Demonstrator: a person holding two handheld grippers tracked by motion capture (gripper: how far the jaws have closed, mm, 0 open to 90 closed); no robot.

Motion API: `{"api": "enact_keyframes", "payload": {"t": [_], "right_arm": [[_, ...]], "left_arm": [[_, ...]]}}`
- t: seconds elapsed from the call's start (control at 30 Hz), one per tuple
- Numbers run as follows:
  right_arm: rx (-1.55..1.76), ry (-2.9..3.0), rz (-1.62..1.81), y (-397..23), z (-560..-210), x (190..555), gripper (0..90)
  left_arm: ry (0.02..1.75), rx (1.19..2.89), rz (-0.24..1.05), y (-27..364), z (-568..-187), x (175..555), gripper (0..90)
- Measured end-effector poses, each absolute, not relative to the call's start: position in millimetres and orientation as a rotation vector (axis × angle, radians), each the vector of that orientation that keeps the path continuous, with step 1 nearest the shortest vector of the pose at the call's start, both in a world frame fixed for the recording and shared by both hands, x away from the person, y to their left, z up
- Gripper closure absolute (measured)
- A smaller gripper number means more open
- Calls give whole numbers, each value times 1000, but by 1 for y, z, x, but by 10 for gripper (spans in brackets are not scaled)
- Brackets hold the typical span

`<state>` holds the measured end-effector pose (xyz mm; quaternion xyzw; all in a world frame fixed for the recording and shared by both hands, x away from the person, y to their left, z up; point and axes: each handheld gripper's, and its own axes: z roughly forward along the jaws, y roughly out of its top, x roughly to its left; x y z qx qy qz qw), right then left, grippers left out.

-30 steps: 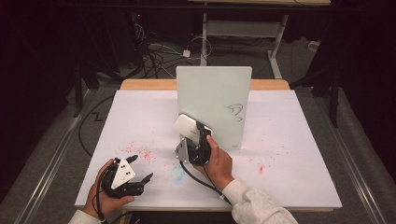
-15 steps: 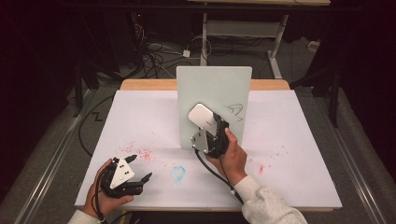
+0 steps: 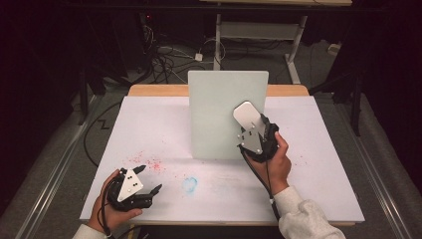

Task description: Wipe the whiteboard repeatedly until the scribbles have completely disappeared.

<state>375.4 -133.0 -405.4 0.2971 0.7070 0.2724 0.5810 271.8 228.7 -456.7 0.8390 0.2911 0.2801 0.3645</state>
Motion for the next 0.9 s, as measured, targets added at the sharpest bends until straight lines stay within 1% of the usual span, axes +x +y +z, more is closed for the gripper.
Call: {"api": "enact_keyframes", "payload": {"t": [0.13,0.53,0.8,0.9], "right_arm": [[703,1647,640,-137,-408,375,312],[678,1701,604,-145,-435,364,312],[781,1641,672,-168,-410,374,312],[795,1630,672,-168,-410,374,312]], "left_arm": [[749,2159,721,229,-457,272,215],[741,2166,725,228,-457,272,215],[745,2165,717,228,-458,272,215],[741,2171,717,227,-458,272,215]]}}
